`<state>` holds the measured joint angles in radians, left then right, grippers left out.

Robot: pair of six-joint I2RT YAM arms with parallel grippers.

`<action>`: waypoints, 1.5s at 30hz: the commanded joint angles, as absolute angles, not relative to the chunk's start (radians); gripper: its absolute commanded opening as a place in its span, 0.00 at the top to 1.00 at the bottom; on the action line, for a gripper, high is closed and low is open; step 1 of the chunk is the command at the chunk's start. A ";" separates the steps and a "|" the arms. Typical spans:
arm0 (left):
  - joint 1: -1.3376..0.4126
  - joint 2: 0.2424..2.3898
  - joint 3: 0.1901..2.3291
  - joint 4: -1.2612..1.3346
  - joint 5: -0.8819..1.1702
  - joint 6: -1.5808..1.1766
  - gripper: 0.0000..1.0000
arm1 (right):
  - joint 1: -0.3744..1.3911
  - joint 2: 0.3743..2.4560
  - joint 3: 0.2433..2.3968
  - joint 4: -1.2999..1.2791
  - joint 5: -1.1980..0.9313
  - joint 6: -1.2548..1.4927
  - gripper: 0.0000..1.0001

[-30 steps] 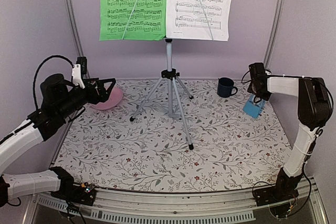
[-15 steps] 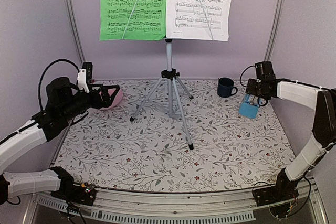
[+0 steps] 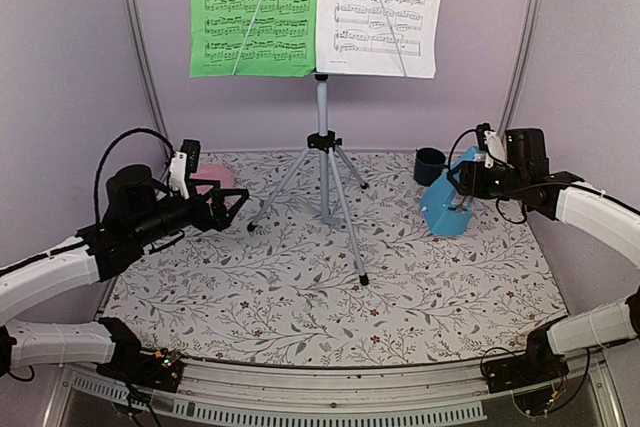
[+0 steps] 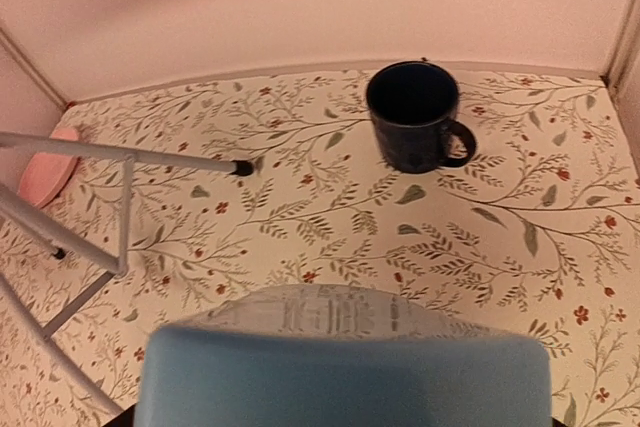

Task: Set up the instrument practice props

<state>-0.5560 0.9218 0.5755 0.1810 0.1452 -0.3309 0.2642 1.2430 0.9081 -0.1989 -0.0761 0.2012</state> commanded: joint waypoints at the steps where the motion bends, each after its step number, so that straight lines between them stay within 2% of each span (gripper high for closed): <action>1: -0.629 0.943 0.553 0.250 0.141 -0.275 0.01 | 0.336 1.135 0.894 -0.082 -0.322 0.144 0.48; 7: -0.696 0.947 0.494 0.334 0.199 -0.231 0.01 | 0.426 1.034 0.878 -0.070 -0.544 0.096 0.50; 10: -0.741 0.957 0.467 0.354 0.204 -0.210 0.04 | 0.485 1.022 0.866 -0.049 -0.605 0.090 0.51; 14: -0.815 0.949 0.405 0.399 0.179 -0.196 0.07 | 0.579 1.038 0.839 0.021 -0.656 0.099 0.51; 20: -1.000 0.956 0.366 0.426 0.133 -0.090 0.05 | 0.705 1.119 0.836 0.092 -0.723 0.070 0.54; 27: -1.167 1.045 0.392 0.469 -0.006 -0.022 0.03 | 0.789 1.178 0.880 0.107 -0.726 0.025 0.56; 35: -1.352 1.252 0.514 0.546 -0.201 -0.011 0.01 | 0.828 1.210 0.905 0.130 -0.710 0.035 0.57; 45: -1.432 1.372 0.580 0.592 -0.285 -0.016 0.07 | 0.873 1.203 0.907 0.134 -0.689 0.041 0.58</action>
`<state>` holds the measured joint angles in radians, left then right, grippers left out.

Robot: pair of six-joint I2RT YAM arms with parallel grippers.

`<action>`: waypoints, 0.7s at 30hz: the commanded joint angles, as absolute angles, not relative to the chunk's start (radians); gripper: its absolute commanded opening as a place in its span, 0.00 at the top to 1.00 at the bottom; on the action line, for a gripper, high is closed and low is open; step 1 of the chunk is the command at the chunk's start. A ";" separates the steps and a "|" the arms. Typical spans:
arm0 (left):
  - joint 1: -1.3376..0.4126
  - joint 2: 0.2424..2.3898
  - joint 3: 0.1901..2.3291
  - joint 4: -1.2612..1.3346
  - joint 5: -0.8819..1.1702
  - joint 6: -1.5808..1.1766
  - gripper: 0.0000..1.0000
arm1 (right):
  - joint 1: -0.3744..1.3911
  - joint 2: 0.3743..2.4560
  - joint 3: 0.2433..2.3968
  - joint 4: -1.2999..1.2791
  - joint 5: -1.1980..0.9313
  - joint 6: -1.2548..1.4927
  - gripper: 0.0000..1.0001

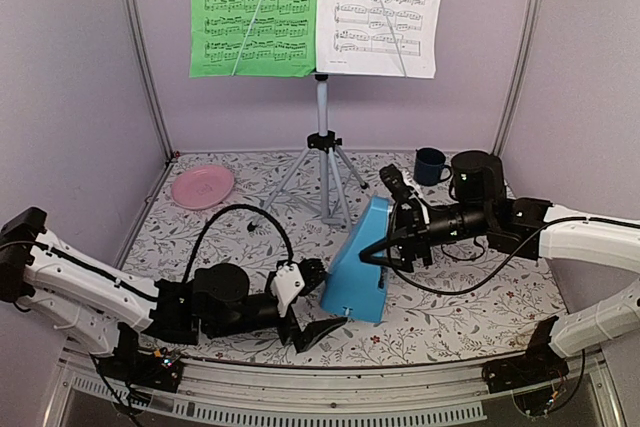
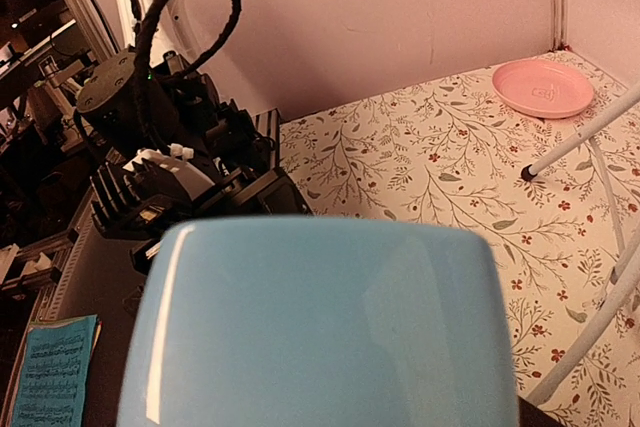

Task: Set up the instrument practice props

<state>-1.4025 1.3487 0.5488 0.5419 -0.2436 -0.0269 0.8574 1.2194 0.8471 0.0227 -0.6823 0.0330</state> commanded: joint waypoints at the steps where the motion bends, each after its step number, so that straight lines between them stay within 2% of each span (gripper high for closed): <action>1: -1.433 1.375 0.579 0.595 -0.287 -0.017 0.08 | 0.874 1.201 0.907 0.134 -0.688 0.040 0.58; 11: -1.434 1.374 0.578 0.572 -0.356 -0.035 0.10 | 0.874 1.194 0.894 0.145 -0.668 0.055 0.60; 15: -1.434 1.345 0.545 0.589 -0.347 -0.041 0.14 | 0.875 1.190 0.886 0.149 -0.661 0.055 0.61; 18: -1.434 1.331 0.528 0.584 -0.361 -0.041 0.17 | 0.875 1.190 0.886 0.156 -0.653 0.062 0.67; 21: -1.434 1.334 0.531 0.576 -0.366 -0.043 0.19 | 0.874 1.192 0.885 0.171 -0.656 0.076 0.69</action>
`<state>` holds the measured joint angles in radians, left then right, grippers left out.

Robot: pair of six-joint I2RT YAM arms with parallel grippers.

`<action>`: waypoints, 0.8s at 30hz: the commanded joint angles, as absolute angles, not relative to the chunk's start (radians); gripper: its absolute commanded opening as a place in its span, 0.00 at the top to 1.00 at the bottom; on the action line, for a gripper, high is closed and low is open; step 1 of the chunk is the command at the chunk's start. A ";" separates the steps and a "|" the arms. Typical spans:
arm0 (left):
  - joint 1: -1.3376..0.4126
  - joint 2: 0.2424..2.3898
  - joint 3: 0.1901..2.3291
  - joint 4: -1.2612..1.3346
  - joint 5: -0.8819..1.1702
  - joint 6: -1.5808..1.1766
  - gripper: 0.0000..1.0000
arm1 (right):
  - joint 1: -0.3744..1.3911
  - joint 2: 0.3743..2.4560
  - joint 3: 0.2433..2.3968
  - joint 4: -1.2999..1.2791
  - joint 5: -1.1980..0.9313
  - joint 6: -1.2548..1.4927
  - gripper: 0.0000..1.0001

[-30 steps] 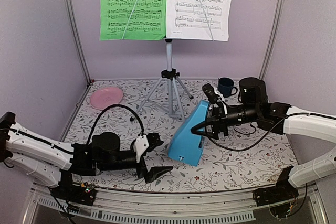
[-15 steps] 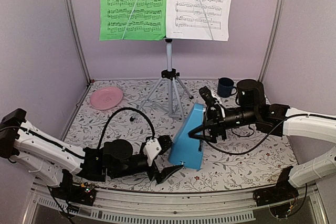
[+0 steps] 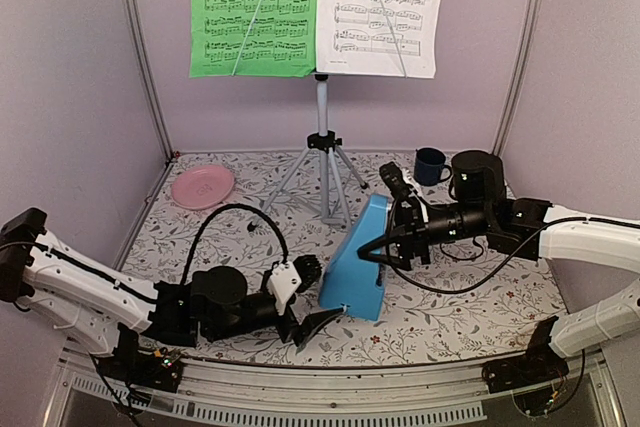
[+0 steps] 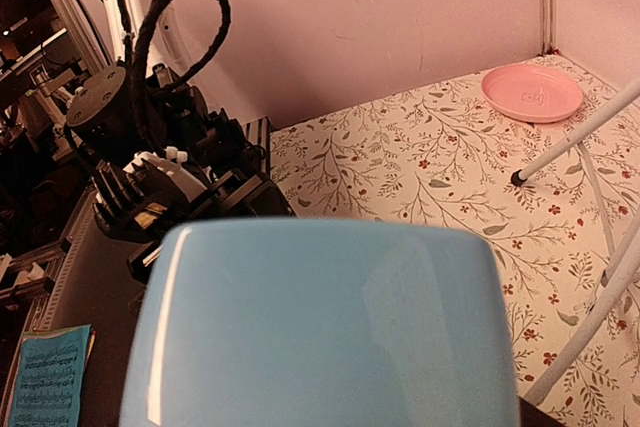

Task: Set up the instrument practice props

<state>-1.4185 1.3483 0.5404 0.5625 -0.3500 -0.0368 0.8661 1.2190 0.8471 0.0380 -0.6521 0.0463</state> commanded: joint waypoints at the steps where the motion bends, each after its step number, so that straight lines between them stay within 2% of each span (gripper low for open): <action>1: -1.433 1.336 0.532 0.576 -0.366 -0.045 0.19 | 0.875 1.193 0.886 0.174 -0.657 0.078 0.69; 6: -1.434 1.343 0.538 0.569 -0.384 -0.057 0.22 | 0.875 1.202 0.894 0.175 -0.653 0.087 0.71; 11: -1.434 1.354 0.547 0.567 -0.393 -0.058 0.16 | 0.875 1.209 0.897 0.179 -0.641 0.098 0.73; 19: -1.434 1.373 0.567 0.545 -0.423 -0.059 0.16 | 0.875 1.219 0.910 0.172 -0.621 0.113 0.75; 24: -1.434 1.386 0.582 0.528 -0.431 -0.056 0.13 | 0.875 1.223 0.924 0.167 -0.608 0.124 0.76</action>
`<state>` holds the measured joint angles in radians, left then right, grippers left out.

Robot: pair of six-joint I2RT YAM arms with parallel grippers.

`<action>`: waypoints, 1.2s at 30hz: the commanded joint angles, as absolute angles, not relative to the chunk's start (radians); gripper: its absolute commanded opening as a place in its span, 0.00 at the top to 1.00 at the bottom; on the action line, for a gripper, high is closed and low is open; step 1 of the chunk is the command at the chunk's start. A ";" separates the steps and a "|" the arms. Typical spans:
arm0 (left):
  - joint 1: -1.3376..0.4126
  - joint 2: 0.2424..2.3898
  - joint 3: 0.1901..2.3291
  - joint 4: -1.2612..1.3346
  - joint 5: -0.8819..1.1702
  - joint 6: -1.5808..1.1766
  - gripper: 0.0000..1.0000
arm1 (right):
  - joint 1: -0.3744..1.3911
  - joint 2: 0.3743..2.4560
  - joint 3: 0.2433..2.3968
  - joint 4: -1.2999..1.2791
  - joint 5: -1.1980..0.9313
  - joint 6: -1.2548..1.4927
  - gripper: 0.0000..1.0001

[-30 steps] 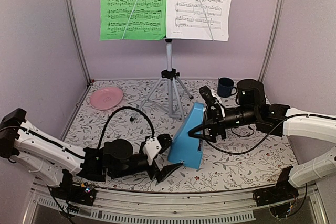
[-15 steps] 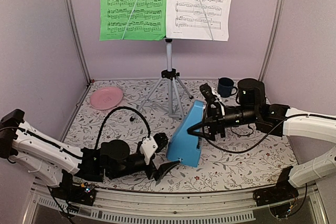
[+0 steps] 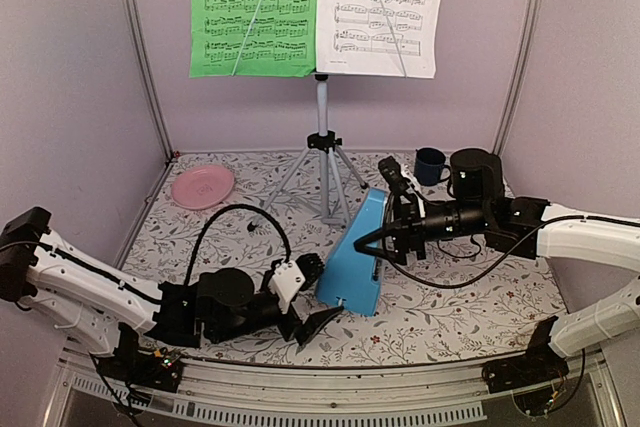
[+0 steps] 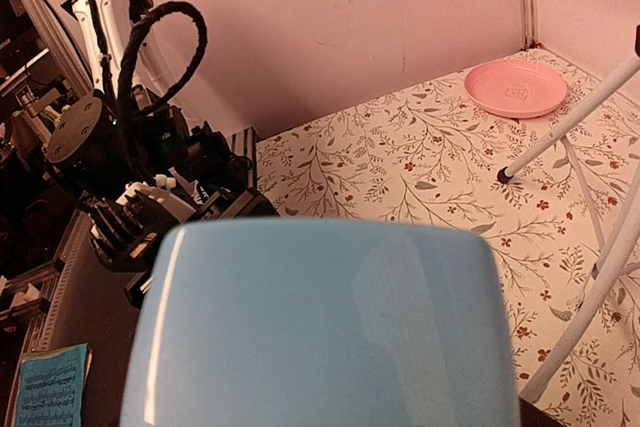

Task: Set up the instrument practice props

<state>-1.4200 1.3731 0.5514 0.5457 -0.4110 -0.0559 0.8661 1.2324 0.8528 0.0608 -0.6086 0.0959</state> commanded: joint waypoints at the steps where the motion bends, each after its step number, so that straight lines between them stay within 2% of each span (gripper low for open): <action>1: -1.433 1.388 0.583 0.527 -0.432 -0.055 0.13 | 0.875 1.223 0.926 0.166 -0.608 0.125 0.76; 7: -1.434 1.389 0.586 0.519 -0.456 -0.061 0.18 | 0.875 1.219 0.926 0.157 -0.598 0.122 0.76; 15: -1.434 1.375 0.567 0.554 -0.437 -0.075 0.13 | 0.876 1.229 0.940 0.149 -0.595 0.117 0.77; 27: -1.422 1.383 0.567 0.566 -0.435 -0.114 0.14 | 0.876 1.236 0.945 0.146 -0.579 0.110 0.78; 36: -1.407 1.383 0.566 0.561 -0.431 -0.130 0.19 | 0.878 1.238 0.945 0.145 -0.581 0.107 0.78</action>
<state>-1.4151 1.3815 0.5606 0.5396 -0.4393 -0.1165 0.8700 1.2488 0.8799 0.0601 -0.5800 0.1085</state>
